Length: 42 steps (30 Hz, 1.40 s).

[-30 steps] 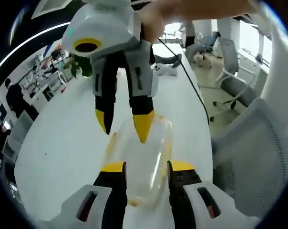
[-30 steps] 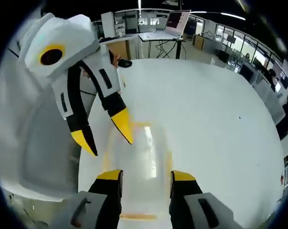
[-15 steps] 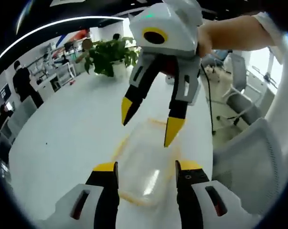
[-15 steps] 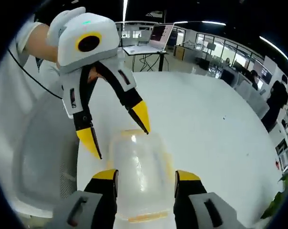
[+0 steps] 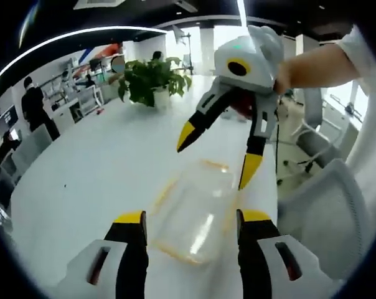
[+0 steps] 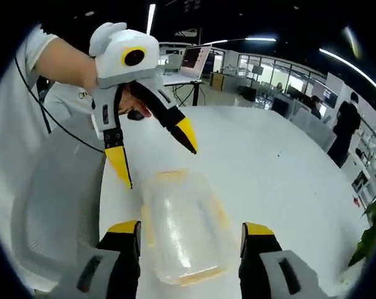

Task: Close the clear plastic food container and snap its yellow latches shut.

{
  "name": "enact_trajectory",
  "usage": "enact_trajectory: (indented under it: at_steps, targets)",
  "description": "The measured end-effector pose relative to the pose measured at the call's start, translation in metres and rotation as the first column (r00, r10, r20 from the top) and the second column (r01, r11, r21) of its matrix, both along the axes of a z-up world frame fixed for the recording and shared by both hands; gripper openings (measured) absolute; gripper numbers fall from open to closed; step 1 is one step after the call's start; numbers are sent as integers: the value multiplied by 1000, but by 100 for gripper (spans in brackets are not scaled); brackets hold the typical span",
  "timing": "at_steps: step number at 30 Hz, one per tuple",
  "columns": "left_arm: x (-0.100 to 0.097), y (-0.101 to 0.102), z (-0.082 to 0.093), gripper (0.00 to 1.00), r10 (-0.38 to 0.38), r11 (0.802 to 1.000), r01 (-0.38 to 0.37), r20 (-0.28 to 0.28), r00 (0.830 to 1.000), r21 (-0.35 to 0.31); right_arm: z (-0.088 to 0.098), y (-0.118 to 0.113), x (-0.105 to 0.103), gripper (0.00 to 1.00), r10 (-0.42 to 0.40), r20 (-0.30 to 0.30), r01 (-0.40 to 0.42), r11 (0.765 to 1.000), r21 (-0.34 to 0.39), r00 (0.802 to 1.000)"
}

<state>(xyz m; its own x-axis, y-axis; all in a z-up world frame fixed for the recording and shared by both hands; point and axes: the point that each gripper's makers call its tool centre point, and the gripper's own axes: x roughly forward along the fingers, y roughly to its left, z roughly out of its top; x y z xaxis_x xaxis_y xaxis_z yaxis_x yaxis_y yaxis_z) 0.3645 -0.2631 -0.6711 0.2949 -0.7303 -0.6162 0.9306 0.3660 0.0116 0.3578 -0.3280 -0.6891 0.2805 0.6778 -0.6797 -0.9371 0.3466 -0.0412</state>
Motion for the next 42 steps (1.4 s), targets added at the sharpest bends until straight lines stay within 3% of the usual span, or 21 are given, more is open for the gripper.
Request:
enact_trajectory:
  at_steps: [4, 9, 13, 28, 42]
  targets:
    - [0, 7, -5, 57, 28, 999, -28, -4, 1000, -20, -1, -5, -3, 67, -22, -1, 22, 1000, 17, 1000]
    - [-7, 10, -15, 60, 9, 1000, -9, -3, 1000, -27, -7, -11, -6, 68, -47, -11, 47, 998, 29, 999]
    - [-8, 12, -27, 64, 29, 999, -29, -19, 999, -17, -16, -18, -5, 74, -87, -13, 87, 996, 33, 996]
    - [2, 16, -42, 73, 37, 999, -37, -23, 999, -27, -44, -33, -9, 78, -99, -57, 100, 995, 14, 993]
    - [4, 17, -58, 74, 13, 1000, -13, -10, 1000, -9, -52, -31, -5, 76, -91, -52, 92, 996, 8, 994]
